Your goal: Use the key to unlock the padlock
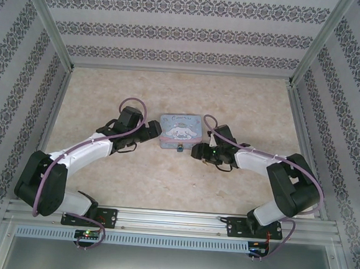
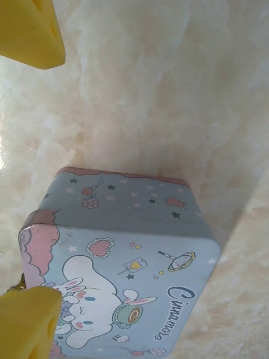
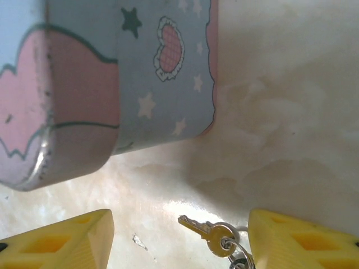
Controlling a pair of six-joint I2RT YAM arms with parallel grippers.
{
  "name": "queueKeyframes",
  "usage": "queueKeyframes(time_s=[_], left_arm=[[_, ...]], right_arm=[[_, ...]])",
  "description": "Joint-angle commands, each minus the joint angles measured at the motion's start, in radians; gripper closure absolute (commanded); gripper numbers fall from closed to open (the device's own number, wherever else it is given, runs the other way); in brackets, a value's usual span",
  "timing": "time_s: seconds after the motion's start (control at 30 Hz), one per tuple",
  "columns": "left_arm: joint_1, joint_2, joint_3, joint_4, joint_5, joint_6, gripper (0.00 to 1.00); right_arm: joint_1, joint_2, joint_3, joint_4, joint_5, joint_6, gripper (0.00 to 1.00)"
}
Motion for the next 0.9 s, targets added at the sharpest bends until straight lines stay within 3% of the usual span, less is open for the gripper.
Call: queueKeyframes(time_s=[0.0,0.33,0.87], left_arm=[[0.000,-0.027,-0.019,0.017,0.006,-0.020,0.01],[0.000,-0.007,-0.032,0.051,0.023,-0.019,0.01],[0.001,0.007,-0.027,0.063,0.033,-0.019,0.01]], right_arm=[[0.042,0.017,-0.002,0.003,0.000,-0.002,0.37],[0.151,0.006,-0.014,-0.069,0.119,0.015,0.38],[0.174,0.008,0.070,-0.275,0.249,-0.155,0.38]])
